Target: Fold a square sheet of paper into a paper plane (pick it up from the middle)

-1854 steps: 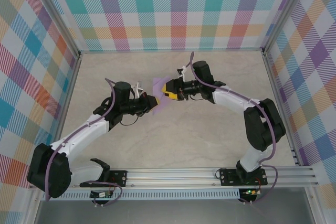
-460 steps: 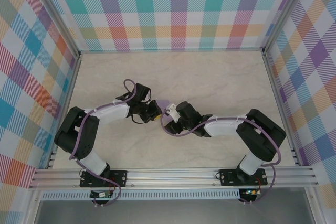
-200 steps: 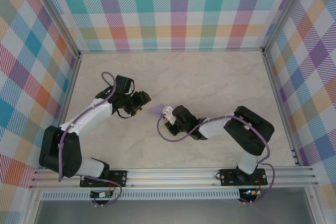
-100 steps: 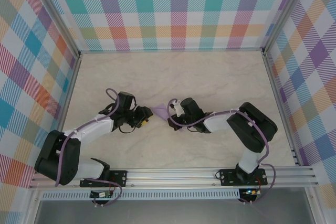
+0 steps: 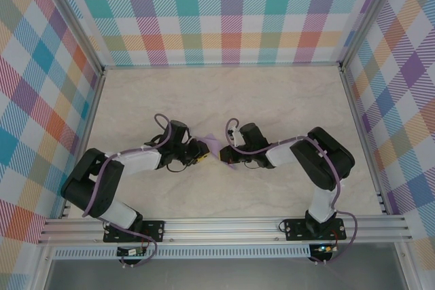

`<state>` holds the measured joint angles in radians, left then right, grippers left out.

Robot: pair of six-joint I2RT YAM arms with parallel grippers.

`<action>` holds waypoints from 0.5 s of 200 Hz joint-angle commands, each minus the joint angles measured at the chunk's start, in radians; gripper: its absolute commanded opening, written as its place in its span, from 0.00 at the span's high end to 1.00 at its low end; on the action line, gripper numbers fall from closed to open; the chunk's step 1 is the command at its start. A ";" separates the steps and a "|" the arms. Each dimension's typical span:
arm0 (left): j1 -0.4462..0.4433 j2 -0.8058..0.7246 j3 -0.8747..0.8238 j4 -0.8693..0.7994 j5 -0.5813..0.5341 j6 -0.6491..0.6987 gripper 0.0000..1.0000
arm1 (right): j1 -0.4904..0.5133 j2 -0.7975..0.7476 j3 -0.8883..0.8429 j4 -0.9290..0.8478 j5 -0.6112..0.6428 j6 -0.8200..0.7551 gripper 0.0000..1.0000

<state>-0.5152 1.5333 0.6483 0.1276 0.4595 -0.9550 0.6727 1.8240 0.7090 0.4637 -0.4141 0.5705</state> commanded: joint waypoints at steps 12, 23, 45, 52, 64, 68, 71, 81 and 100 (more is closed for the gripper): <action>-0.023 0.053 0.045 0.064 0.018 -0.007 0.78 | -0.016 0.025 0.010 0.030 -0.067 0.061 0.93; -0.023 0.064 0.052 0.073 0.019 -0.007 0.78 | -0.019 0.025 0.007 0.025 -0.068 0.063 0.93; -0.025 0.091 0.065 0.093 0.024 -0.007 0.79 | -0.027 0.031 0.012 0.012 -0.076 0.069 0.93; -0.026 0.100 0.067 0.095 0.024 -0.007 0.80 | -0.030 0.034 0.015 0.006 -0.078 0.073 0.93; -0.028 0.117 0.071 0.101 0.028 -0.005 0.81 | -0.031 0.036 0.017 0.000 -0.081 0.078 0.94; -0.028 0.123 0.072 0.103 0.030 -0.005 0.82 | -0.033 0.037 0.019 -0.003 -0.081 0.078 0.94; -0.028 0.127 0.071 0.104 0.031 -0.005 0.82 | -0.033 0.039 0.019 -0.005 -0.080 0.078 0.94; -0.029 0.138 0.072 0.111 0.035 -0.005 0.83 | -0.034 0.041 0.023 -0.017 -0.078 0.081 0.95; -0.030 0.150 0.071 0.119 0.036 -0.002 0.83 | -0.035 0.046 0.028 -0.028 -0.072 0.084 0.95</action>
<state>-0.5243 1.6627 0.6987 0.2165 0.4759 -0.9546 0.6449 1.8454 0.7147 0.4683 -0.4763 0.6415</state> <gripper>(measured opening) 0.169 0.058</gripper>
